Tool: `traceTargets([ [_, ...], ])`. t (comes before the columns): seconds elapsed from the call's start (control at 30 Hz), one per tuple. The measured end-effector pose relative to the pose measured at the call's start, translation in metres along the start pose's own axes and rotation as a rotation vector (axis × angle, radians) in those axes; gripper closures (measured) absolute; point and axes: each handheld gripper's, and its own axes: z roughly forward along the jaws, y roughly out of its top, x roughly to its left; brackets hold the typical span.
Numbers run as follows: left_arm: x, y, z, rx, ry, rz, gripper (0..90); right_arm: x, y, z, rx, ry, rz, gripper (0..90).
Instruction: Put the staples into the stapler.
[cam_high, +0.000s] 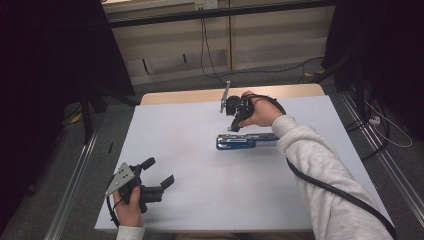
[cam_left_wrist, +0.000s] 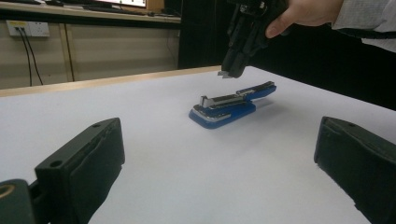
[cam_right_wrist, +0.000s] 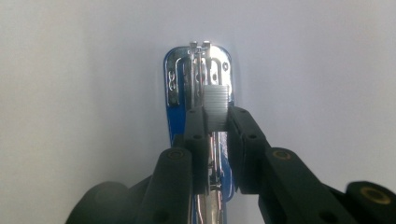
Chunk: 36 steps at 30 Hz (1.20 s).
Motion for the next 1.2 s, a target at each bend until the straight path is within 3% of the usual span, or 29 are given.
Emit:
traceTargets([
  [0.53, 0.001, 0.0, 0.002, 0.001, -0.007, -0.005, 1.8, -0.002, -0.001, 0.001, -0.018, -0.002, 0.008, 78.9],
  [1.2, 0.0, 0.0, 0.002, 0.003, -0.008, -0.007, 1.8, -0.003, 0.011, -0.001, -0.029, -0.012, -0.001, 78.8],
])
